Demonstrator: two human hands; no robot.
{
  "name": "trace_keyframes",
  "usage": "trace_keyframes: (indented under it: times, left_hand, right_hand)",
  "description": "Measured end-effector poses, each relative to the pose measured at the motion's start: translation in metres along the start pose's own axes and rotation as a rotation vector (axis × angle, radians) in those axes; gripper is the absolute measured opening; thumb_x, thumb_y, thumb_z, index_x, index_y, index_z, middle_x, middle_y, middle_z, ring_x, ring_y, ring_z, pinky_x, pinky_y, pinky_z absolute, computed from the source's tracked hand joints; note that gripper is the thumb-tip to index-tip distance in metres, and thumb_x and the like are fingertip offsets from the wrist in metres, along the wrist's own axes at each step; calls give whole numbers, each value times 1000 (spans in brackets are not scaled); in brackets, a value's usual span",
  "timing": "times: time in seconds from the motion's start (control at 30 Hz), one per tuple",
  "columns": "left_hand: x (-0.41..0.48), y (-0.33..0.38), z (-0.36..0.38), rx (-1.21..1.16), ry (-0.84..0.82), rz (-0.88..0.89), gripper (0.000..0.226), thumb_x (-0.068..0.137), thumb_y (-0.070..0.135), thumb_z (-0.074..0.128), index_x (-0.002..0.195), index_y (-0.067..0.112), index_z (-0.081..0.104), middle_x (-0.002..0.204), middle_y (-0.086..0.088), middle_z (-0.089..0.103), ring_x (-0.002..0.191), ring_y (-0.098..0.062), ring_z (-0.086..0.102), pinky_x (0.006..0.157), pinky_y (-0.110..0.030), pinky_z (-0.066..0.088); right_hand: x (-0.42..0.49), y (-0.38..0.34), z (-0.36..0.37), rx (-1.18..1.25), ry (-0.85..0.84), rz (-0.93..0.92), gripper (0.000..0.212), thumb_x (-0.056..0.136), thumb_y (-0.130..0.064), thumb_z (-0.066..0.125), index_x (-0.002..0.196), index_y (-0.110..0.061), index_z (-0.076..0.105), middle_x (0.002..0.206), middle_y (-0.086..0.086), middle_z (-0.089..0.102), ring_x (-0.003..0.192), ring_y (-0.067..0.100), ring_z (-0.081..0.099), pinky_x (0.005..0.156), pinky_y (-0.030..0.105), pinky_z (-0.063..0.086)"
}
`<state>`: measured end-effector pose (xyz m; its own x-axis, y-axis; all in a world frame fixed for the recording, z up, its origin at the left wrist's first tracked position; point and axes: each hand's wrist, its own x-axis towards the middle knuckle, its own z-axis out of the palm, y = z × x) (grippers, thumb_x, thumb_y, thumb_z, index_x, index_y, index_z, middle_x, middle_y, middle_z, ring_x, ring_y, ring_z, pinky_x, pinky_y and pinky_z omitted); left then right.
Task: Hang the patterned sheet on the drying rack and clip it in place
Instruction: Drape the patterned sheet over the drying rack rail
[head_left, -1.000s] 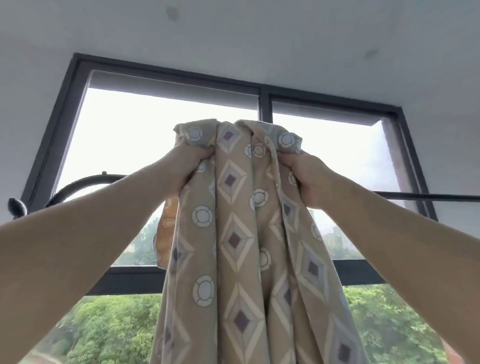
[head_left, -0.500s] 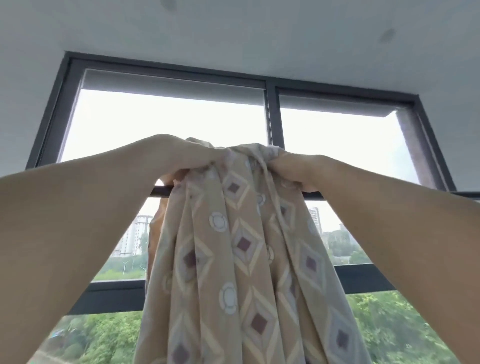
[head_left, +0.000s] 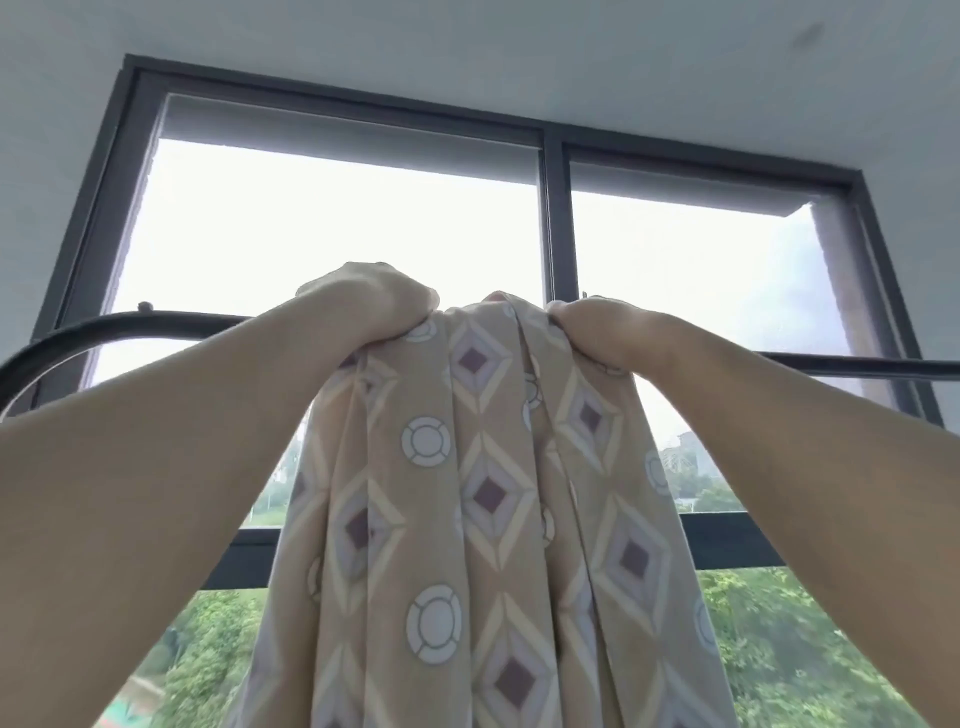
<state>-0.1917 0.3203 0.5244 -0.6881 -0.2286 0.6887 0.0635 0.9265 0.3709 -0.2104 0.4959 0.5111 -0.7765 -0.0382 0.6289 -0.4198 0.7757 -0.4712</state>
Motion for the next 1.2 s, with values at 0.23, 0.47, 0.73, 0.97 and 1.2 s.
trace_keyframes:
  times: [0.23, 0.47, 0.73, 0.97, 1.2]
  left_hand:
    - [-25, -19, 3, -85, 302, 37, 43, 89, 44, 34, 112, 12, 50, 97, -3, 61, 86, -27, 53, 70, -33, 36]
    - [-78, -48, 31, -281, 313, 229, 60, 89, 47, 44, 141, 18, 33, 134, 0, 49, 128, -22, 39, 105, -38, 29]
    - [-150, -82, 92, -965, 71, 139, 61, 74, 26, 76, 120, 28, 37, 110, 8, 58, 94, -10, 62, 78, -34, 55]
    - [-171, -101, 109, -960, -281, 53, 67, 59, 29, 86, 118, 24, 54, 105, 3, 70, 97, -18, 67, 86, -39, 54]
    - [-148, -82, 66, -929, -173, 105, 8, 85, 8, 65, 92, 12, 66, 88, -4, 69, 77, -17, 65, 68, -25, 56]
  right_hand:
    - [-28, 16, 18, -99, 431, -208, 23, 95, -27, 25, 109, -19, 40, 78, -3, 58, 87, 28, 51, 89, 37, 26]
    - [-66, 42, 52, 59, 515, -291, 40, 99, -31, 31, 138, -23, 40, 139, -6, 46, 130, 18, 36, 102, 35, 33]
    - [-128, 73, 95, 747, 295, -29, 15, 89, -23, 62, 100, -22, 52, 84, -3, 64, 65, 15, 62, 55, 26, 52]
    - [-162, 100, 113, 612, -85, -10, 12, 82, -4, 66, 88, -14, 68, 88, 3, 71, 77, 15, 68, 61, 16, 52]
    - [-150, 73, 72, 640, -8, -109, 20, 93, -10, 54, 85, -20, 68, 80, -3, 70, 67, 6, 67, 62, 15, 53]
